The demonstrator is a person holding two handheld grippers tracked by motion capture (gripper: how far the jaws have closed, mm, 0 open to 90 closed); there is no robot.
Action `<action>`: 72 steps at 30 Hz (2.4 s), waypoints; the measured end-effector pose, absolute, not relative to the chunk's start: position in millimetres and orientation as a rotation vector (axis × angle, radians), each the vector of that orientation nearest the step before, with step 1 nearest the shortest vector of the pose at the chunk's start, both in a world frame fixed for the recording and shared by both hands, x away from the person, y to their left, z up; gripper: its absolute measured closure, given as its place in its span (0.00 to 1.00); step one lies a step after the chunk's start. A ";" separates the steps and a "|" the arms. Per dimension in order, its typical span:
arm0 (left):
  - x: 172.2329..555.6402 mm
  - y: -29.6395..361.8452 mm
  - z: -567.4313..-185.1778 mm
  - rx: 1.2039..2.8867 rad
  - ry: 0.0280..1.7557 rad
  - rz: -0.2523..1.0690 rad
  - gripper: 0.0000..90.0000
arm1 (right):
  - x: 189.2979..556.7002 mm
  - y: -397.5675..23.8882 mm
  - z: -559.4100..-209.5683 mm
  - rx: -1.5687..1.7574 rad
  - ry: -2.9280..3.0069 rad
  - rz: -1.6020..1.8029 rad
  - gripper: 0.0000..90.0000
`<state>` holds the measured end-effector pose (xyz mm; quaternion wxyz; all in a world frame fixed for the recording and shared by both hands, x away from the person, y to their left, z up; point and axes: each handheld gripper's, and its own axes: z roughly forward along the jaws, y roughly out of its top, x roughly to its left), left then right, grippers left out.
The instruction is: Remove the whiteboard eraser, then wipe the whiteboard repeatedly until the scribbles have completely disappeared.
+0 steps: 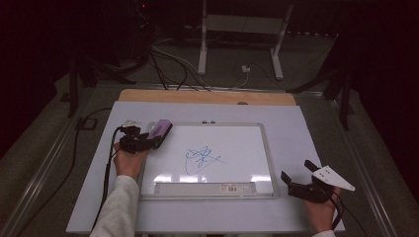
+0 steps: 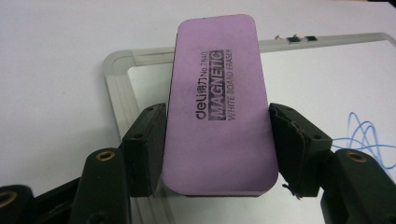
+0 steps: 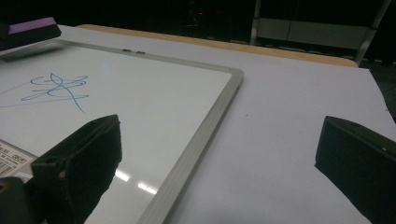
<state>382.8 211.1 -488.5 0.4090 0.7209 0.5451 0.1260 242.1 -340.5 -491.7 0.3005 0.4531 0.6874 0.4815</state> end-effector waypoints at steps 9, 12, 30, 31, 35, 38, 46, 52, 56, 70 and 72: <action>379.1 204.0 -481.0 1.815 1.334 0.320 0.46 | 242.1 -340.3 -491.7 1.199 1.825 1.278 0.01; 376.8 201.1 -478.1 1.820 1.316 0.319 0.46 | 242.1 -340.4 -491.8 1.201 1.825 1.277 0.01; 360.1 171.5 -459.1 1.853 1.195 0.324 0.46 | 241.9 -340.4 -491.0 1.200 1.822 1.279 0.01; 359.2 169.3 -458.5 1.860 1.188 0.324 0.46 | 242.1 -340.5 -491.2 1.202 1.821 1.278 0.01; 355.7 160.7 -458.1 1.881 1.164 0.325 0.46 | 241.9 -339.8 -491.2 1.198 1.825 1.276 0.01; 354.3 155.3 -459.8 1.895 1.153 0.322 0.46 | 241.9 -340.0 -491.6 1.200 1.827 1.274 0.01; 352.1 143.1 -472.0 1.932 1.142 0.296 0.46 | 241.8 -340.3 -491.4 1.200 1.827 1.275 0.01; 348.7 136.6 -480.9 1.968 1.129 0.284 0.46 | 242.1 -339.9 -491.9 1.200 1.830 1.272 0.01; 346.0 133.0 -487.9 1.995 1.126 0.283 0.46 | 242.1 -339.9 -492.0 1.201 1.830 1.273 0.01; 342.2 124.4 -501.8 2.058 1.118 0.283 0.39 | 242.5 -339.1 -492.4 1.203 1.835 1.270 0.01; 343.0 123.6 -500.9 2.046 1.120 0.290 0.34 | 242.5 -339.1 -492.4 1.203 1.835 1.270 0.01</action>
